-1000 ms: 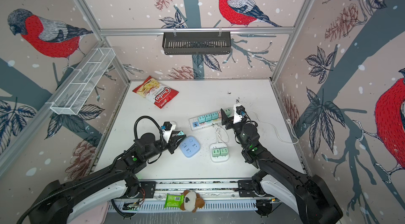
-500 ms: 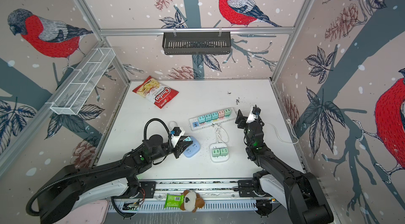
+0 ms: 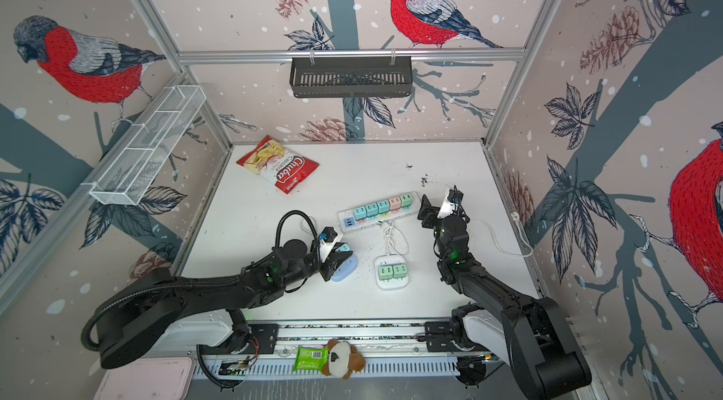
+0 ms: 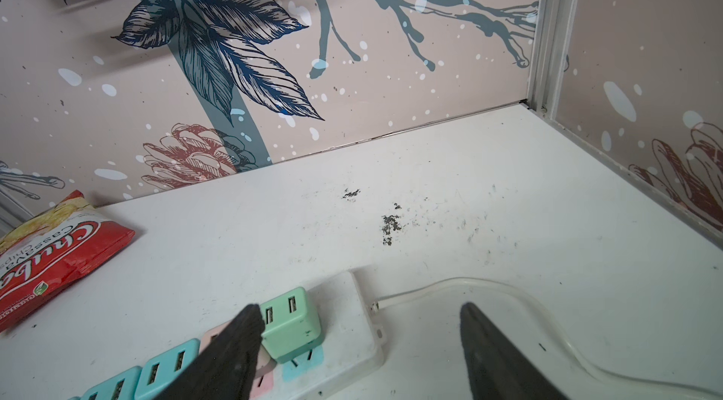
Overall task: Insert the plug
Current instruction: 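Lower the teal charger into the blue socket with the left gripper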
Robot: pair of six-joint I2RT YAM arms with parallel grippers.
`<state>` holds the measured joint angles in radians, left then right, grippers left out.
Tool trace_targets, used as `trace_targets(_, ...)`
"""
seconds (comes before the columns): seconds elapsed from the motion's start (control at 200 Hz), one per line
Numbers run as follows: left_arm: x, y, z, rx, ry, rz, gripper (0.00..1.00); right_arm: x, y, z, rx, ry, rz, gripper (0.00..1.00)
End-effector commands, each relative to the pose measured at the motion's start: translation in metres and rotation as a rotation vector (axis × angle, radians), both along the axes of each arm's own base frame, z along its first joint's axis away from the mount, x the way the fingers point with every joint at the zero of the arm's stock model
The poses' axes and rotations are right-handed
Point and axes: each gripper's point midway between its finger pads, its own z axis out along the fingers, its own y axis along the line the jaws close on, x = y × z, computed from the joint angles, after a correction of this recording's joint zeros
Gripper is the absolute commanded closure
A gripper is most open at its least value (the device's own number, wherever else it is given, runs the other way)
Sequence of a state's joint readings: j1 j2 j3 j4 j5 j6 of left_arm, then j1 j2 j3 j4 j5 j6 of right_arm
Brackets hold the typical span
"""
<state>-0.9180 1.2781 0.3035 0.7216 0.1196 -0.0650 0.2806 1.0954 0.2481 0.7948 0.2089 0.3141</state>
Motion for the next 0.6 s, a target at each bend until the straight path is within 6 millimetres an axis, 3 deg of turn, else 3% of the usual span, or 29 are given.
trace_targets(0.0,0.004,-0.007,0.011,-0.032,-0.052,-0.004,1.0,0.001,0.001,0.01,0.016,-0.037,0.003,0.21)
trace_targets(0.595,0.008,-0.005,-0.008,0.034,-0.043,0.012,1.0,0.001,0.001,0.01,0.017,-0.039,0.003,0.21)
